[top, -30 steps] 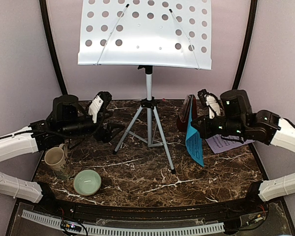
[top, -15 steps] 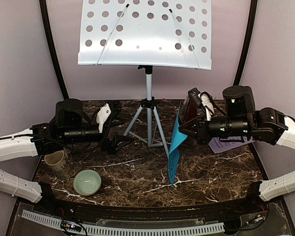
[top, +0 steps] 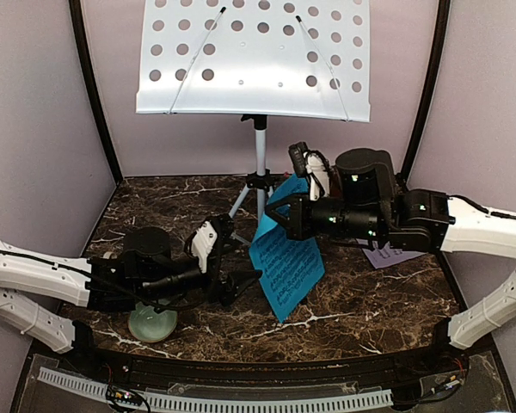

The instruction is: Set up the instrument practice props

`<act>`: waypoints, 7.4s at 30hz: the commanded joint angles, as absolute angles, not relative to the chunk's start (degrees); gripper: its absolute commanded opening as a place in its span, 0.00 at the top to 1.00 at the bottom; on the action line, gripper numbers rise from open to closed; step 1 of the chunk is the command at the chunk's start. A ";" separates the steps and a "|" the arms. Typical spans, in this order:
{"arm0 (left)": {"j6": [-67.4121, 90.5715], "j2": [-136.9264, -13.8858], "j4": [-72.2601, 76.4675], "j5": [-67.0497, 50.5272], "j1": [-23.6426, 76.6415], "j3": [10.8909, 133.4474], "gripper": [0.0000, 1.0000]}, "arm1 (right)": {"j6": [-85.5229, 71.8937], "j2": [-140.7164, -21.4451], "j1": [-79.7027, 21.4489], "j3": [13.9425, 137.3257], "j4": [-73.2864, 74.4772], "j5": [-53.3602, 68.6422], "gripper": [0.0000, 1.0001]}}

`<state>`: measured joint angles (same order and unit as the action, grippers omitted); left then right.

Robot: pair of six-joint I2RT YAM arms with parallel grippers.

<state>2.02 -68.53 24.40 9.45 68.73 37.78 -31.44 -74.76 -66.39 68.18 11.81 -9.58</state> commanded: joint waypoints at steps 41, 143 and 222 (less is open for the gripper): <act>9.86 -75.85 51.79 7.17 61.26 29.50 0.56 | -36.30 -74.17 -67.03 70.57 1.67 -15.32 1.00; 7.54 -50.22 8.56 -15.62 60.03 61.56 0.83 | -16.50 -61.32 -67.45 76.99 13.40 14.30 1.00; -26.80 -86.70 -9.73 38.17 60.03 116.89 0.93 | -21.10 -79.97 -47.04 113.12 18.10 -0.43 1.00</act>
<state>-26.41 -87.22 -11.22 36.69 60.27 115.13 -21.50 -80.14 -47.55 113.69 20.82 0.19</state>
